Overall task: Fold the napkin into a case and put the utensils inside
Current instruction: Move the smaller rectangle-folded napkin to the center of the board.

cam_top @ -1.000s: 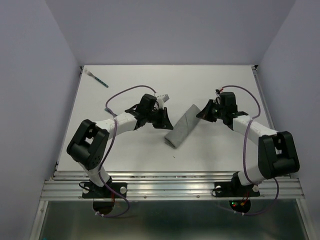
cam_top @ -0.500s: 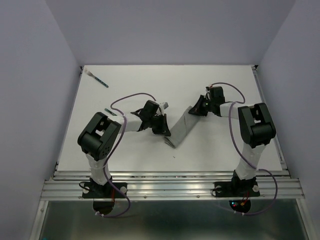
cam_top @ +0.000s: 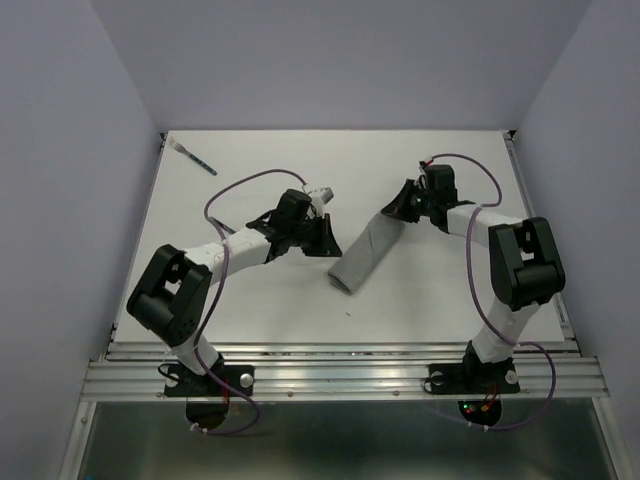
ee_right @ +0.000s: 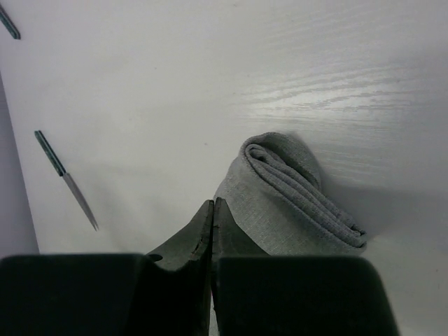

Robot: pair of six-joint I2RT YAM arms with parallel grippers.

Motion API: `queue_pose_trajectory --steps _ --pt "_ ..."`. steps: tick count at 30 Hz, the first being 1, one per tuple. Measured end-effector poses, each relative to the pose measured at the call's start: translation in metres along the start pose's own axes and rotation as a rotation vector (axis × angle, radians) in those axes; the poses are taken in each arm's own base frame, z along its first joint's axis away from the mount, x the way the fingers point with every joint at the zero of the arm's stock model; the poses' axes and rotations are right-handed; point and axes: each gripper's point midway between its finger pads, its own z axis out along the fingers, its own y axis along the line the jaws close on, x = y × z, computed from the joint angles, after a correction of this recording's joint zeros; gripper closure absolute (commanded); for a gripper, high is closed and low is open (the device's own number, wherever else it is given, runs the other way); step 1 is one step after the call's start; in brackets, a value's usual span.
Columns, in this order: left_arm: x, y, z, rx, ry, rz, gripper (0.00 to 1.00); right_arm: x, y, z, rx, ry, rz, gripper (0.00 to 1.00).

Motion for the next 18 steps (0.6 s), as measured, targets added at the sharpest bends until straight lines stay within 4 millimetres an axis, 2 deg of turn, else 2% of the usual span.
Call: queue_pose_trajectory --steps 4,7,13,15,18 --pt "-0.008 -0.017 -0.01 0.033 -0.035 0.019 1.0 -0.008 0.008 -0.004 -0.022 -0.029 -0.015 0.99" --pt "-0.001 -0.019 -0.007 0.038 -0.023 0.01 1.0 -0.003 0.001 0.002 -0.009 -0.012 -0.002 0.99" --pt "0.035 0.004 0.015 -0.008 0.066 -0.043 1.0 0.016 -0.028 0.021 0.056 0.035 0.038 0.99" --pt "0.045 0.015 0.022 -0.035 0.092 -0.059 1.0 0.014 -0.031 0.024 0.068 0.024 0.04 0.99" --pt "0.052 0.022 0.03 -0.039 0.114 -0.078 1.0 0.012 -0.034 0.024 0.082 0.007 0.038 0.99"
